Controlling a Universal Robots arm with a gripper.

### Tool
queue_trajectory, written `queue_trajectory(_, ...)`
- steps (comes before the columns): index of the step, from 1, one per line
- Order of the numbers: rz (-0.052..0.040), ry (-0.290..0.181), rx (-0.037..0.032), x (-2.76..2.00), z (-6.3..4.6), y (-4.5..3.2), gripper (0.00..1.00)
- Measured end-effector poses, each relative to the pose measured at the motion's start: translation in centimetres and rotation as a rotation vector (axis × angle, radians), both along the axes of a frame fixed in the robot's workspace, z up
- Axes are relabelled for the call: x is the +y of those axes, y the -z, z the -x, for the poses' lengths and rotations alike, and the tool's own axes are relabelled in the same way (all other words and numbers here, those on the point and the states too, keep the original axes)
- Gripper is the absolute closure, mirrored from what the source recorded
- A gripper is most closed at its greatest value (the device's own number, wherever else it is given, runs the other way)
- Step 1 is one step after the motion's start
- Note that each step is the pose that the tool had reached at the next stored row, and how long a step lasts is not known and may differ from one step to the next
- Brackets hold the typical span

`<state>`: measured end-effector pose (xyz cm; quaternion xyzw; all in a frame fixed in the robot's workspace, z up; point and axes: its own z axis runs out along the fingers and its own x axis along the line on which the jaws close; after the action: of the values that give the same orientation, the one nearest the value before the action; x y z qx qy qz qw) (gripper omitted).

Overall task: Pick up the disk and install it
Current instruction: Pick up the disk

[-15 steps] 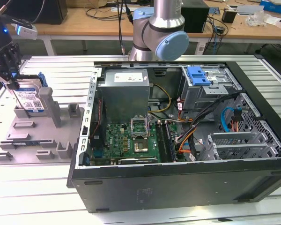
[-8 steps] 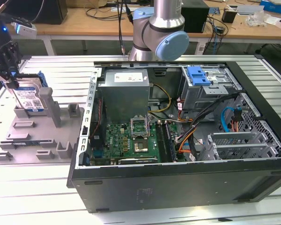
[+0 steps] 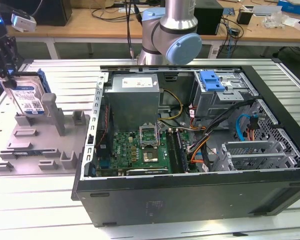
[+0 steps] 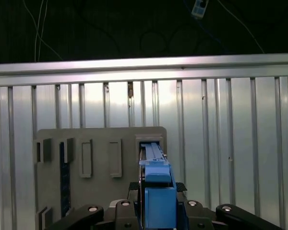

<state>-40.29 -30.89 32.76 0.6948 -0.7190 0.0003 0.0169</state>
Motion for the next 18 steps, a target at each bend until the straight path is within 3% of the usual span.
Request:
queue_trajectory(7, 0.0000, 0.000, 0.0000, 0.00, 0.0, -1.69, 0.64)
queue_trajectory(18, 0.0000, 0.000, 0.0000, 0.00, 0.0, -5.42, 0.64)
